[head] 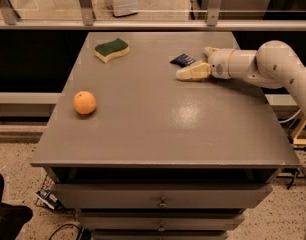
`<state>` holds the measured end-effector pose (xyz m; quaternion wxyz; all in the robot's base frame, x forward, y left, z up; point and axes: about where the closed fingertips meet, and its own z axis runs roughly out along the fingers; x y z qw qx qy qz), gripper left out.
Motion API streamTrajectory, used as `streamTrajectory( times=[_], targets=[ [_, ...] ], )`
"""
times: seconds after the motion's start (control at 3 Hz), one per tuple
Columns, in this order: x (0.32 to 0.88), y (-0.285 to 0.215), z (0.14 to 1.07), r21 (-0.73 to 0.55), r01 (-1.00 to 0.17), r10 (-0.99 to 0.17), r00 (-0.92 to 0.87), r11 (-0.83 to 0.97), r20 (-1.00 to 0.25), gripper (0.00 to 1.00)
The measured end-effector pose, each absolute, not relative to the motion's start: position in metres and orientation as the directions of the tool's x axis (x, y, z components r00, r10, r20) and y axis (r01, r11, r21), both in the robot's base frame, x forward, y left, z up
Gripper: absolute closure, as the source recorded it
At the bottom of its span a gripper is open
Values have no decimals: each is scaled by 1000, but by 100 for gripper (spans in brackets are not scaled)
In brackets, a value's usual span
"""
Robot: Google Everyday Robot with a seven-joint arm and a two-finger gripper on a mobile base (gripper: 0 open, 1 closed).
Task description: Pick rxbar blueberry
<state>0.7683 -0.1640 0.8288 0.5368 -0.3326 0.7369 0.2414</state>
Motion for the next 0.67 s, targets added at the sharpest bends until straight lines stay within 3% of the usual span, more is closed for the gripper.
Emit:
streamTrajectory(
  times=[0.33, 0.67],
  targets=[
    [765, -163, 819, -3, -733, -248, -226, 680, -942, 17],
    [764, -164, 817, -7, -725, -256, -235, 689, -938, 42]
  ],
)
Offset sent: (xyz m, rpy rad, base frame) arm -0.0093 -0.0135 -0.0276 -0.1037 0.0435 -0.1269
